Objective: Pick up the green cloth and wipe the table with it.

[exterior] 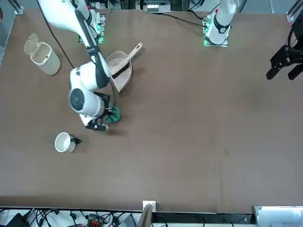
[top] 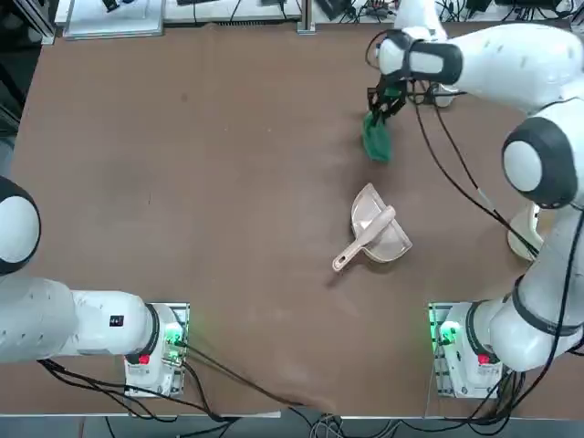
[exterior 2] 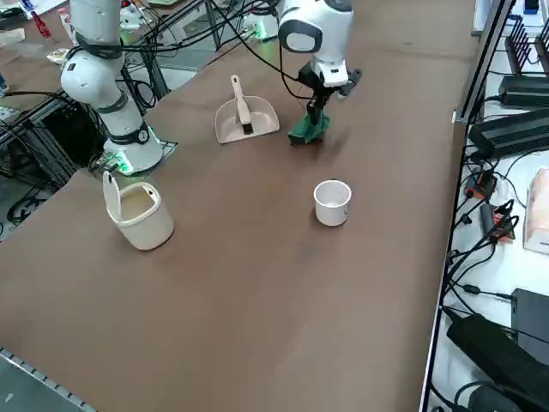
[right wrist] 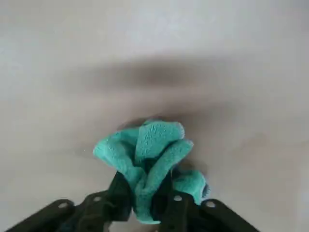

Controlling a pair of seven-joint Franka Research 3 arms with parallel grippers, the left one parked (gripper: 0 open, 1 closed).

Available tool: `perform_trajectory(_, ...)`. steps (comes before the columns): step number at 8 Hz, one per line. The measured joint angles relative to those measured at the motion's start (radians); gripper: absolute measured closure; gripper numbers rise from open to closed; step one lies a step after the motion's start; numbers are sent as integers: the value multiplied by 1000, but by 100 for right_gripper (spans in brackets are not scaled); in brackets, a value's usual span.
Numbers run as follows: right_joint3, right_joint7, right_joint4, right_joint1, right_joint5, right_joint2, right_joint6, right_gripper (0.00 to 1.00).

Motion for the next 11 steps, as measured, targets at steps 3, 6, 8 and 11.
perform_trajectory(3,-16,3,29,10,-32,11,-44,22)
perform_trajectory(6,-66,-7,60,-5,-115,-83,-166,0)
perform_trajectory(8,-118,-47,66,-10,-137,-188,-202,0)
perform_trajectory(11,-225,-246,68,-14,-141,-329,-281,0)
